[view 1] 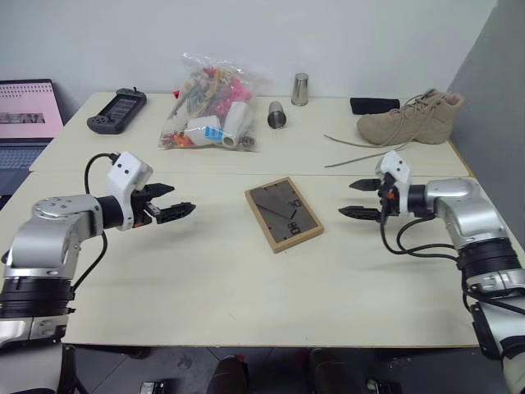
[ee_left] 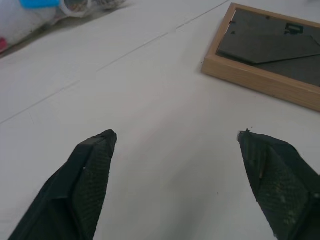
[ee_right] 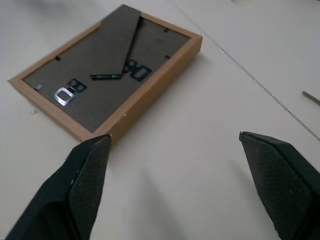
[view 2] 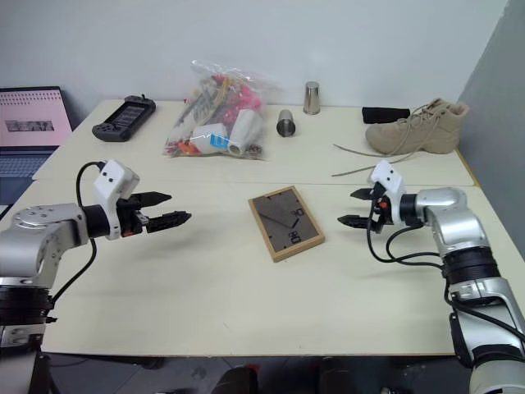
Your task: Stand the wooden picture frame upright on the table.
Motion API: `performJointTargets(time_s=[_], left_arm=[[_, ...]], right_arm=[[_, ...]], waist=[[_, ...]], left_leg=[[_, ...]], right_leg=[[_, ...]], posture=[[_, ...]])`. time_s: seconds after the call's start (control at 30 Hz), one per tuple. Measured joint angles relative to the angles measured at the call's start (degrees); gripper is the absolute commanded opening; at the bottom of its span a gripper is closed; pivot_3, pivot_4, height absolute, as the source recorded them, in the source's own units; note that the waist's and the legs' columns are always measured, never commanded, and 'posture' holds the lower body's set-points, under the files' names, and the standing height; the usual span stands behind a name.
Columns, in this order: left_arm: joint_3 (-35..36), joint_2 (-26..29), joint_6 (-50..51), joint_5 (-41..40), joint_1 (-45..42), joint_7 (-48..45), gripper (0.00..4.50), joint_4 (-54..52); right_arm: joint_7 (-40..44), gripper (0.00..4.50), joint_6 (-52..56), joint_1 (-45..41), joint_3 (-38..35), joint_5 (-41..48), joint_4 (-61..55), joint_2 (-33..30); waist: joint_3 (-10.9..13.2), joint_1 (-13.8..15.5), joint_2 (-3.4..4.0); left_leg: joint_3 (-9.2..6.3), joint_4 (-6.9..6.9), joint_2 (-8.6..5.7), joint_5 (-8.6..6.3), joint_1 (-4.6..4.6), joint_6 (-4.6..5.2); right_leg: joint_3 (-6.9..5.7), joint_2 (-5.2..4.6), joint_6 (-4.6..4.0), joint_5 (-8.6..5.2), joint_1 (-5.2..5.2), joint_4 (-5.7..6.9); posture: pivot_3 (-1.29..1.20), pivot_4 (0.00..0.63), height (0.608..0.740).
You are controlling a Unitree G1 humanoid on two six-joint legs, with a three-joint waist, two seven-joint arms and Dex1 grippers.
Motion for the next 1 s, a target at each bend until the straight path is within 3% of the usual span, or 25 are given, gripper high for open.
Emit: performJointTargets(time_s=[0.23,0.47,0.53,0.73,1.0], left_arm=[[-5.0,-9.1,-6.1,5.0,-4.7,3.9,1.88,6.4],[-8.0,-15.9,-12.3,8.7,-9.2,6.1,0.28,15.3],[-8.1,-17.5,-13.9,9.6,-11.4,6.3,0.03,19.5],[-10.1,-22.7,-18.8,12.2,-16.5,6.1,0.03,28.7],[-10.1,-23.8,-22.1,13.9,-18.7,5.3,0.03,34.6]], right_arm=[[-4.7,1.8,-6.3,-0.3,3.1,-5.3,5.9,6.0],[-4.8,0.04,-8.2,-0.3,4.3,-6.9,6.1,7.3],[-4.8,0.0,-8.1,0.0,4.3,-7.1,5.7,7.6],[-4.6,0.0,-6.3,1.8,4.6,-7.1,1.9,10.0],[-3.2,0.0,-1.5,4.9,4.8,-6.1,-6.6,10.1]], waist=[[0.0,0.0,0.0],[0.0,0.0,0.0],[0.0,0.0,0.0],[0.0,-0.1,0.0],[0.0,0.0,0.0]], left_leg=[[0.0,0.03,-0.01,0.0,-0.01,-0.01],[-0.01,0.03,-0.02,0.01,0.0,-0.01],[-0.01,0.03,-0.02,0.01,0.01,-0.01],[-0.03,0.04,-0.04,0.01,0.01,-0.01],[-0.05,0.05,-0.05,0.01,0.0,-0.01]], right_leg=[[0.0,-0.01,-0.01,0.01,0.0,0.02],[-0.01,-0.02,-0.01,0.01,0.0,0.06],[-0.01,-0.01,-0.01,0.01,0.0,0.08],[-0.02,-0.02,-0.01,0.01,0.02,0.11],[-0.03,-0.02,-0.01,0.01,0.02,0.11]], posture=[[0.0,0.15,0.74],[0.0,0.15,0.74],[0.0,0.15,0.74],[0.0,0.15,0.74],[0.0,0.15,0.74]])
